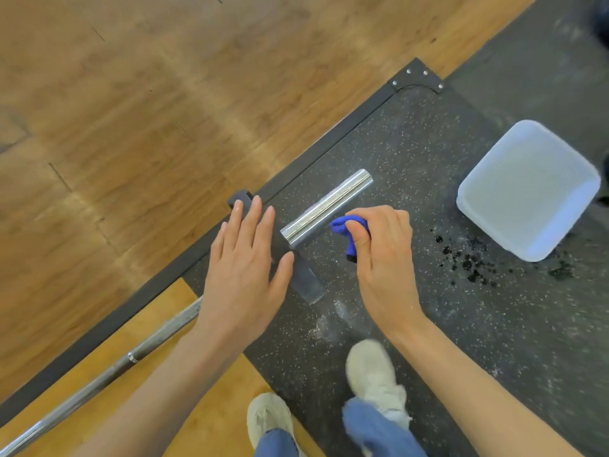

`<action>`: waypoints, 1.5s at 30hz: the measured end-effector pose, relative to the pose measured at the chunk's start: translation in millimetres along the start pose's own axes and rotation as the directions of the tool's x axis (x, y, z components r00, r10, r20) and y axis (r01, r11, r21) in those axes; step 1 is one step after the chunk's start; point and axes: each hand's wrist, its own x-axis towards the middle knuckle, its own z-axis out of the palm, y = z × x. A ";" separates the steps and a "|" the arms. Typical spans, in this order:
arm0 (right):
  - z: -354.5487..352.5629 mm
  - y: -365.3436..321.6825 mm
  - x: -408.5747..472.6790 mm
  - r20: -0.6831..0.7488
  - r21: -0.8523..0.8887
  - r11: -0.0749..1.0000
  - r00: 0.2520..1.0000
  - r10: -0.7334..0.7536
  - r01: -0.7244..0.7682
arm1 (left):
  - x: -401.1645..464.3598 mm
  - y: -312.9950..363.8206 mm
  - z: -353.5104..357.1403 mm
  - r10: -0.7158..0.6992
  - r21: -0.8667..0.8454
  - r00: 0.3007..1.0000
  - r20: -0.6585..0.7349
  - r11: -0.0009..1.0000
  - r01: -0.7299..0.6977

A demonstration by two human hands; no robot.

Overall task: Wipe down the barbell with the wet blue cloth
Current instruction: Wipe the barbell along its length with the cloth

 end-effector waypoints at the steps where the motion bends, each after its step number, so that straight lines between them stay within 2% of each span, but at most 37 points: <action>1: -2.7 -1.0 6.0 0.008 0.011 1.000 1.000 0.012 -0.013 | 3.5 1.5 -4.8 -0.011 0.001 1.000 0.002 1.000 0.011; 7: -10.7 11.0 44.8 0.106 0.046 0.999 0.994 0.019 -0.024 | 27.5 13.1 -4.3 -0.137 -0.019 0.991 0.008 0.990 0.137; 12: -21.2 31.1 78.0 0.251 0.048 0.999 0.968 -0.003 -0.009 | 47.3 31.5 13.9 -0.292 -0.063 0.956 0.015 0.954 0.292; 22: -27.2 42.2 130.3 0.494 0.134 0.988 0.860 -0.131 0.074 | 47.4 66.7 36.5 -0.512 -0.147 0.854 -0.093 0.856 0.497; 28: 3.8 49.5 128.1 0.545 0.117 0.985 0.821 -0.169 0.126 | 46.2 48.9 68.4 -0.523 -0.100 0.827 -0.205 0.852 0.514; 33: 28.8 76.6 118.4 0.586 0.130 0.987 0.795 -0.155 0.096 | 48.6 36.0 95.3 -0.573 -0.116 0.774 -0.270 0.817 0.565; 37: 47.2 99.1 114.3 0.607 0.164 0.985 0.782 -0.144 0.054 | 49.2 30.9 118.5 -0.572 -0.109 0.757 -0.316 0.815 0.569; 45: 111.7 150.9 106.4 0.612 0.201 0.963 0.745 -0.266 0.179 | 71.2 10.3 149.1 -0.507 -0.089 0.738 -0.445 0.845 0.527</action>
